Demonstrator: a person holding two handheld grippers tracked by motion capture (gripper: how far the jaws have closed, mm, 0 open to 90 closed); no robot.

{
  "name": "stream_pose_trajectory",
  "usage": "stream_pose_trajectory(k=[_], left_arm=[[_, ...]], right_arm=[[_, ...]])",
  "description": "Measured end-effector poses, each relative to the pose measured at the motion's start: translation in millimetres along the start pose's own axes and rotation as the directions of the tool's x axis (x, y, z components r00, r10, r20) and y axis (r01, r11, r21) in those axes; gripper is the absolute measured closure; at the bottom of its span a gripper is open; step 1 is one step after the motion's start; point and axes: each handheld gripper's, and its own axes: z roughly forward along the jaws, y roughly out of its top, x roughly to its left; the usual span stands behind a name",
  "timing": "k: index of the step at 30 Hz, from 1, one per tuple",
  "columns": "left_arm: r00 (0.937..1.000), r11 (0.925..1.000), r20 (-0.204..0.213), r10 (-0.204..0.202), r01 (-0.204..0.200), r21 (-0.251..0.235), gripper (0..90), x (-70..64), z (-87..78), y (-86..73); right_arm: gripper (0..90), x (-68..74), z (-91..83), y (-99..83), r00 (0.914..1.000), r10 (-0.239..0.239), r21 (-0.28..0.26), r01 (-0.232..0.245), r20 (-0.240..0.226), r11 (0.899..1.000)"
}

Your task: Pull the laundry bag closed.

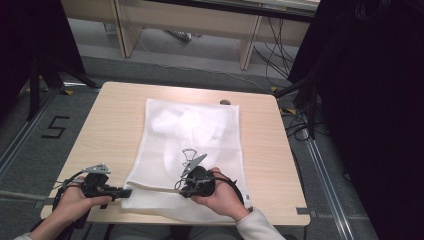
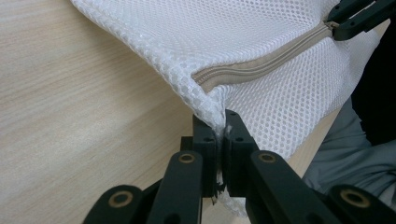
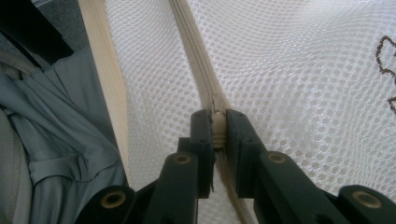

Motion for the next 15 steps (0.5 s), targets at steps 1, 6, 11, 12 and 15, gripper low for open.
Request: stream_pose_trajectory(k=[1,6,11,12,15], left_arm=[[1.0,1.0,-0.001,0.001,-0.001,0.0,85.4,-0.1,-0.1,0.1],[1.0,1.0,0.0,0.0,0.0,0.002,85.4,0.0,-0.2,0.1],[1.0,1.0,0.0,-0.003,0.003,0.0,85.4,-0.4,-0.2,0.1],[1.0,1.0,-0.002,-0.001,0.001,0.0,85.4,-0.4,-0.2,0.1],[1.0,1.0,-0.001,-0.001,0.001,0.002,85.4,-0.1,-0.1,0.0]], right_arm=[[82.2,0.0,0.1,-0.1,1.0,-0.001,0.0,0.001,0.003,1.0],[82.2,-0.5,-1.4,-1.2,1.0,-0.001,0.005,0.001,0.004,1.0],[82.2,-1.4,-1.7,-3.2,1.0,0.004,0.002,-0.004,0.0,1.0],[82.2,-1.9,-1.9,-3.3,1.0,-0.001,-0.001,0.001,0.003,1.0],[82.2,-1.8,-2.9,-4.1,1.0,0.005,0.0,-0.005,0.0,1.0]])
